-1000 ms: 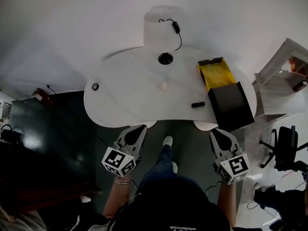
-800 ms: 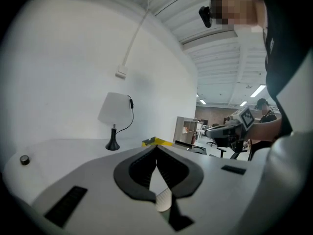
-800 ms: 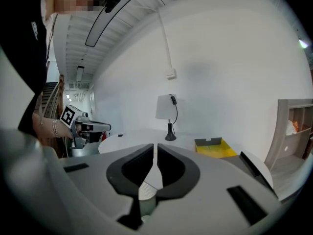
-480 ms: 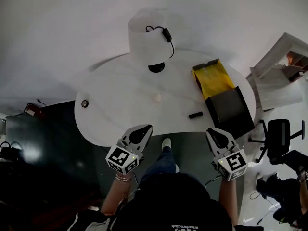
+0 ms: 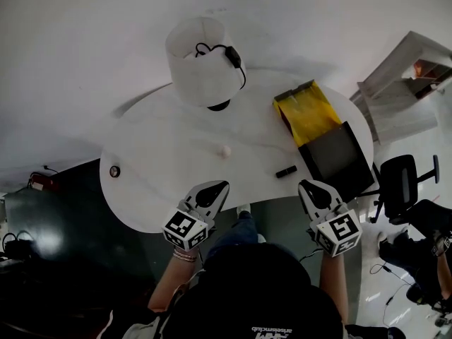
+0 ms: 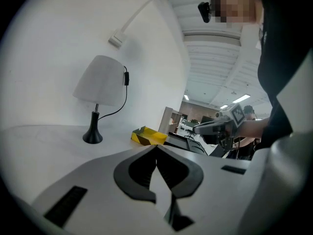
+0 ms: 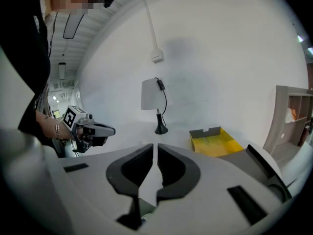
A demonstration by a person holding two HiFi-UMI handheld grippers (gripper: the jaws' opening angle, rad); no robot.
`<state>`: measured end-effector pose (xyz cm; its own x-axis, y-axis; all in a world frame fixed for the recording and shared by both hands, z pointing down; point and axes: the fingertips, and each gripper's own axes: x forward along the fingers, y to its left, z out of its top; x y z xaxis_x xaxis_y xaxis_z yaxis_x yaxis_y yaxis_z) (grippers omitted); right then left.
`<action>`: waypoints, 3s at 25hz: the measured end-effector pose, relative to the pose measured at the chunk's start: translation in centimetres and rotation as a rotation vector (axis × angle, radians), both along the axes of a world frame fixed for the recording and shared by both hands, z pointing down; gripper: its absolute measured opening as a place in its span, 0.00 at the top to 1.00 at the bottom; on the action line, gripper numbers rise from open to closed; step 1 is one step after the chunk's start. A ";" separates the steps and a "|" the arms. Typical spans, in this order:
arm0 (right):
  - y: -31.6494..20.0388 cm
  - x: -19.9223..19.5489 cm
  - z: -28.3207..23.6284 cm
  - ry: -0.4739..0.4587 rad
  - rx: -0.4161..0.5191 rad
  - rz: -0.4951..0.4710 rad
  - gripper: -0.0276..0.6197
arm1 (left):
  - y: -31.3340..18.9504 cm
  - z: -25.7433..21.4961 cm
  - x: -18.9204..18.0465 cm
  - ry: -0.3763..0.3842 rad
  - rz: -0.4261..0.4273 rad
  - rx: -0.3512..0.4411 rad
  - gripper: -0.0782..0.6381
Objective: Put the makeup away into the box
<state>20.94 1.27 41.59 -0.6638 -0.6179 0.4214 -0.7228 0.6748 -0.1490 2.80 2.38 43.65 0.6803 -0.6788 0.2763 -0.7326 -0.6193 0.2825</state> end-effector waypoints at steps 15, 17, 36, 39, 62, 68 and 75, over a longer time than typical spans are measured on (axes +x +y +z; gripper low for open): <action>-3.2 -2.7 6.1 0.115 -0.151 0.041 0.60 | -3.5 4.1 1.4 0.018 0.057 -0.074 0.87; -3.4 -2.7 7.3 0.117 -0.183 0.057 0.57 | -3.8 4.8 1.5 0.016 0.061 -0.090 0.87; -4.8 -0.6 16.5 0.276 -0.377 0.113 0.43 | -7.0 7.9 3.4 -0.022 0.074 -0.164 0.87; -5.0 -0.5 17.3 0.281 -0.389 0.102 0.43 | -7.4 8.2 3.6 -0.023 0.075 -0.171 0.87; -5.2 -1.6 16.5 0.290 -0.372 -0.007 0.43 | -7.1 7.8 4.8 -0.025 0.008 -0.173 0.87; -6.6 -1.7 13.0 0.261 -0.300 -0.052 0.43 | -7.6 6.6 5.5 -0.021 -0.023 -0.151 0.87; -9.6 -1.2 9.5 0.249 -0.206 -0.111 0.43 | -9.5 5.3 6.7 -0.021 -0.064 -0.115 0.87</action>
